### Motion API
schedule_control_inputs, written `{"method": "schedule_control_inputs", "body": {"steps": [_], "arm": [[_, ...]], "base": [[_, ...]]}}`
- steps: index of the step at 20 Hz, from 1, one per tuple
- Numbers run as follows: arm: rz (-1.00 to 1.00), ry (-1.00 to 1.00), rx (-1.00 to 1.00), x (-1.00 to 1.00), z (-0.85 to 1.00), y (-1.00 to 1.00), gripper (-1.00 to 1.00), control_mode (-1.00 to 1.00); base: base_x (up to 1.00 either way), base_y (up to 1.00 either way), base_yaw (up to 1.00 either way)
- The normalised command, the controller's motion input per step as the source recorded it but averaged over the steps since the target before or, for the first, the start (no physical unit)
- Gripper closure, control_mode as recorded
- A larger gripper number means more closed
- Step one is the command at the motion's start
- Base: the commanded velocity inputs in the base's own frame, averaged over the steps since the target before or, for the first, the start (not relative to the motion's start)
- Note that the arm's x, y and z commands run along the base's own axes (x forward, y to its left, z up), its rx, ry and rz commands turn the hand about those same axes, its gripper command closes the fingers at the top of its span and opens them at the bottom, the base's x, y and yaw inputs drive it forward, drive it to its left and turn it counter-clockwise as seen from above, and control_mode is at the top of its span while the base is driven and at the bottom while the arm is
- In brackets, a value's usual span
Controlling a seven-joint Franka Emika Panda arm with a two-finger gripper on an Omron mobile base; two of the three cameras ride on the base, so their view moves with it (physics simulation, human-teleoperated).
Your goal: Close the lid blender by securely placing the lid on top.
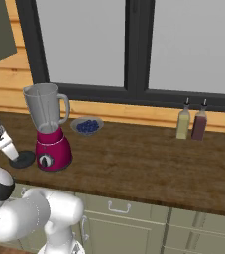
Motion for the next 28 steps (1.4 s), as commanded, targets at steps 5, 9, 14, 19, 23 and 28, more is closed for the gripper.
{"method": "schedule_control_inputs", "body": {"steps": [5,9,14,19,23,28], "arm": [[0.00,-0.01,0.01,0.11,-0.16,0.12,-1.00,-1.00],[0.00,-0.01,0.03,0.14,-0.14,0.05,-1.00,-1.00],[0.00,-0.02,0.03,0.19,-0.11,0.00,-1.00,-1.00],[0.00,0.00,0.00,0.23,-0.17,0.03,-1.00,-1.00],[0.00,0.00,0.00,0.24,-0.18,0.11,-1.00,-1.00],[0.00,0.00,0.00,0.27,-0.16,0.13,-1.00,-1.00]], "base": [[0.00,0.00,0.00],[0.00,0.00,0.00],[0.00,0.00,0.00],[0.00,0.00,0.00],[0.00,0.00,0.00],[0.00,0.00,0.00]]}}
